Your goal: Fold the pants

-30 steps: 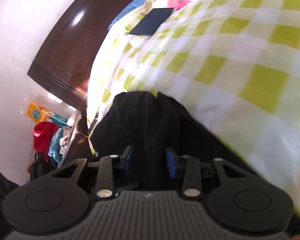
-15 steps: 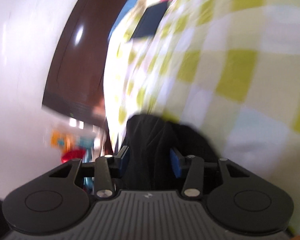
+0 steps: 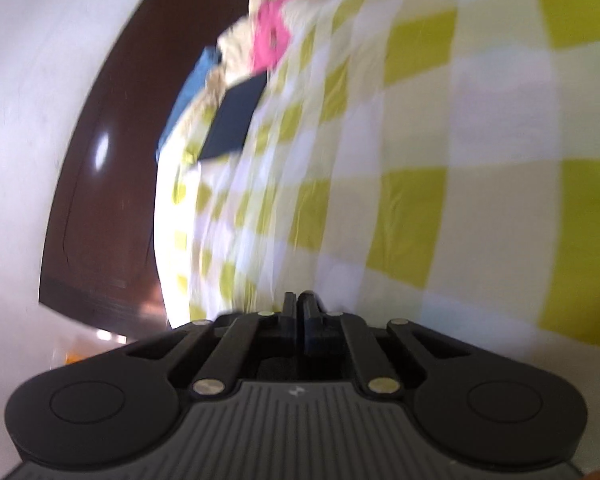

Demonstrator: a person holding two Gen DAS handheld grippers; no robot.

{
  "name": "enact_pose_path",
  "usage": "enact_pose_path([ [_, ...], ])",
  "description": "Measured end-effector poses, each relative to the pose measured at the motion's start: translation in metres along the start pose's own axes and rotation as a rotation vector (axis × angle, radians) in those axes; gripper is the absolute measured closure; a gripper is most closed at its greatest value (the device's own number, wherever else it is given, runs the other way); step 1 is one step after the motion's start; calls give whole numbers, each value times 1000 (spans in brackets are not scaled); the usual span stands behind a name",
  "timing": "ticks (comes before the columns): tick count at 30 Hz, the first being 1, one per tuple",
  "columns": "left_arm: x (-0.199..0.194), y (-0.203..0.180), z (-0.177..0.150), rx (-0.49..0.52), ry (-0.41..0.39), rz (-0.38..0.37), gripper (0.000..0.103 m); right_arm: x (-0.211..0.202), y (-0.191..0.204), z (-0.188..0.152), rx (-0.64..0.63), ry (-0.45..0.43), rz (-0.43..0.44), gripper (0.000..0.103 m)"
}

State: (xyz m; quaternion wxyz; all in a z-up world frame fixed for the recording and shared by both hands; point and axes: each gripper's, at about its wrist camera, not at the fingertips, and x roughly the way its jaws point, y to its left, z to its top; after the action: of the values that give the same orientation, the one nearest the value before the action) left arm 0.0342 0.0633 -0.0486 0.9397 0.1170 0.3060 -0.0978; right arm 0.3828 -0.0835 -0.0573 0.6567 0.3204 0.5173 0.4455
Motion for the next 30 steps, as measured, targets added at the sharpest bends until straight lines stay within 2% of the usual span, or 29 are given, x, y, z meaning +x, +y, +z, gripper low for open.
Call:
enact_pose_path([
  [2, 1, 1, -1, -8, 3, -5, 46, -19, -8, 6, 27, -156, -26, 99],
  [3, 2, 2, -1, -14, 7, -7, 45, -26, -14, 11, 47, -195, -40, 99],
  [5, 2, 4, 0, -17, 10, -1, 42, -38, -11, 19, 29, -212, -89, 99],
  [8, 2, 4, 0, -16, 12, 7, 40, -56, 20, 9, -119, -135, -89, 95],
  [11, 2, 4, 0, -15, 11, 11, 40, -81, 37, -19, -217, -103, -202, 95],
  [13, 1, 2, 1, -4, 10, 20, 40, -98, 35, -40, -245, -90, -295, 95],
  [16, 0, -4, 3, 29, 11, 40, 39, -140, 18, -69, -234, -94, -387, 95],
  [19, -3, -11, 11, 93, 16, 59, 40, -168, 12, -92, -310, -62, -473, 94],
  [21, -4, -14, 19, 122, 17, 61, 40, -180, 6, -104, -365, -18, -476, 91],
  [23, 1, -20, 28, 150, 34, 55, 40, -185, 5, -108, -418, -3, -476, 79],
  [27, 10, -36, 33, 203, 54, 45, 40, -176, 10, -97, -501, 59, -372, 77],
  [29, 11, -40, 34, 220, 59, 49, 40, -162, 14, -89, -555, 141, -312, 65],
  [30, 11, -41, 35, 225, 63, 53, 40, -155, 15, -87, -576, 173, -294, 63],
])
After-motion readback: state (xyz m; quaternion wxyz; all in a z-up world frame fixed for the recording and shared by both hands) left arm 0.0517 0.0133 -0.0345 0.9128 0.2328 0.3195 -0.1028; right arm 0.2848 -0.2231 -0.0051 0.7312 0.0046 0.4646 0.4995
